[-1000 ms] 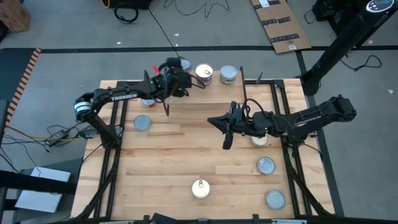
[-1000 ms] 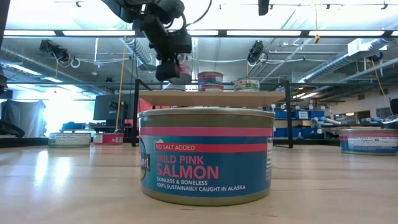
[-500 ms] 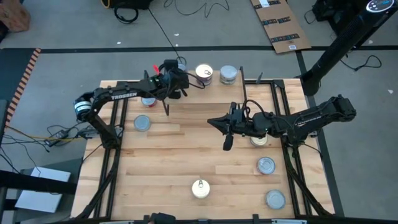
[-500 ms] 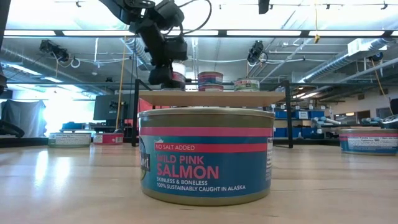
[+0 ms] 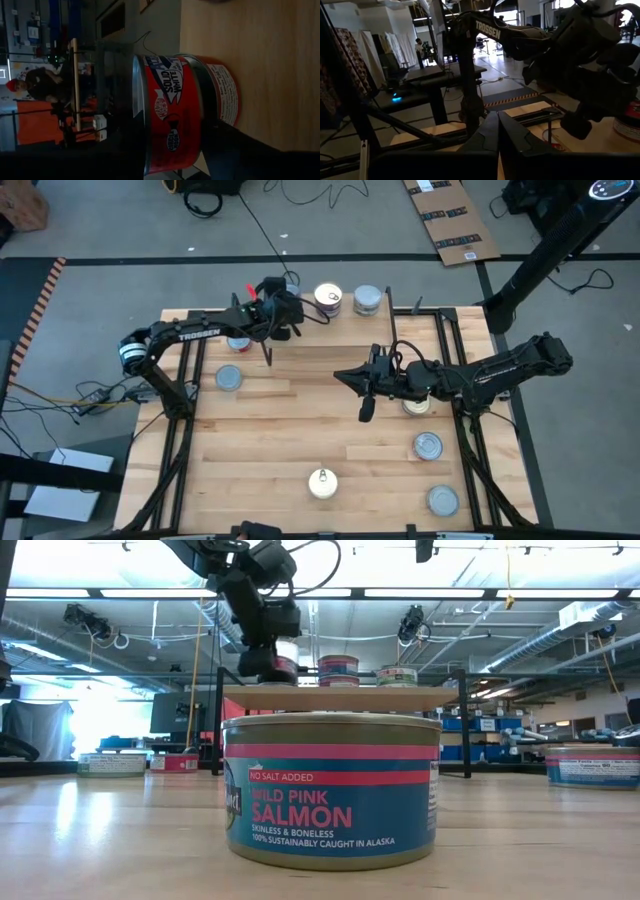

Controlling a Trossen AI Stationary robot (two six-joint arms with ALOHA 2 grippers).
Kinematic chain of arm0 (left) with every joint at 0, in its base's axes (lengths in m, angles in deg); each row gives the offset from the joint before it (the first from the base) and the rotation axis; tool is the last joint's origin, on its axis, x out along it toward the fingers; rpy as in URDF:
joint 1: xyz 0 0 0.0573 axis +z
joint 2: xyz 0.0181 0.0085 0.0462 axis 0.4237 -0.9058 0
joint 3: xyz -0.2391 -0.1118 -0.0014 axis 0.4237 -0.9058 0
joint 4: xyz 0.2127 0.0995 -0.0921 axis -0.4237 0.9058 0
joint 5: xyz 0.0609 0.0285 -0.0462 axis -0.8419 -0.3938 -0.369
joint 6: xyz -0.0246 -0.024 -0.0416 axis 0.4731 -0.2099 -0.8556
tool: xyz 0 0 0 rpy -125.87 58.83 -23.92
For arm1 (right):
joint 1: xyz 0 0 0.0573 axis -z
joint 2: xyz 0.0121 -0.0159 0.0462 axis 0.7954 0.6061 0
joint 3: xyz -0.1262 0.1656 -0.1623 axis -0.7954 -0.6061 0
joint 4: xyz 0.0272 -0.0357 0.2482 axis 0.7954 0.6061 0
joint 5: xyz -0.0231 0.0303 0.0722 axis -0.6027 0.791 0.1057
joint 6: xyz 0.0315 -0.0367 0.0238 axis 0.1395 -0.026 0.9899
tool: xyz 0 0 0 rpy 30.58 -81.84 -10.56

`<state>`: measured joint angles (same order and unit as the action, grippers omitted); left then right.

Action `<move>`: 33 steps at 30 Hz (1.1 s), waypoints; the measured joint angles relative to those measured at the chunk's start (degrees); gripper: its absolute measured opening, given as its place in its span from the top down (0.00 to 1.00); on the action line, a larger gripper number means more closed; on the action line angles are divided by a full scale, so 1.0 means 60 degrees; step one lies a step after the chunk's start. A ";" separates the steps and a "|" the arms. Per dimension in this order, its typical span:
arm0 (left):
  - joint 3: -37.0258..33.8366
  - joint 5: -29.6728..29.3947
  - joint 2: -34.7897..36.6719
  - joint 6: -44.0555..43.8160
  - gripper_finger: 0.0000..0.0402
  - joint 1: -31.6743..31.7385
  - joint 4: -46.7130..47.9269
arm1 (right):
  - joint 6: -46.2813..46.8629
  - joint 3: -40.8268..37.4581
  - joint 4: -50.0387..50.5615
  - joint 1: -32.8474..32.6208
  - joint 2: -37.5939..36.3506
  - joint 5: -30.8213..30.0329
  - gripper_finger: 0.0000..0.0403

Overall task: Stack canned seafood by type on shelf
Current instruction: Stack the red tuna can on top of the red tuna can on the shelf

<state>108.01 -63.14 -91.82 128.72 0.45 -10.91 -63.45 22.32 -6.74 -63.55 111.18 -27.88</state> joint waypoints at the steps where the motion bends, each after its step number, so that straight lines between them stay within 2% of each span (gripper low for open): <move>1: 0.0000 -0.0043 0.0001 -0.0006 0.58 -0.0011 0.0029 | -0.0007 0.0000 0.0004 0.0000 0.0000 0.0003 0.97; 19: -0.0004 -0.0907 -0.0003 -0.0005 0.55 -0.0761 0.0071 | 0.0004 0.0000 0.0146 -0.0019 0.0004 0.0015 0.97; 25: -0.0004 -0.1021 -0.0003 -0.0302 0.48 -0.0809 0.0067 | 0.0005 0.0000 0.0146 -0.0091 0.0004 0.0128 0.98; 33: -0.0004 -0.1737 -0.0003 -0.0426 0.37 -0.0809 0.0045 | 0.0047 0.0000 0.0142 -0.0091 0.0004 0.0222 0.98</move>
<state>107.99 -73.57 -91.84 126.16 -4.40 -10.64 -63.16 22.32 -5.89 -64.09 111.20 -26.54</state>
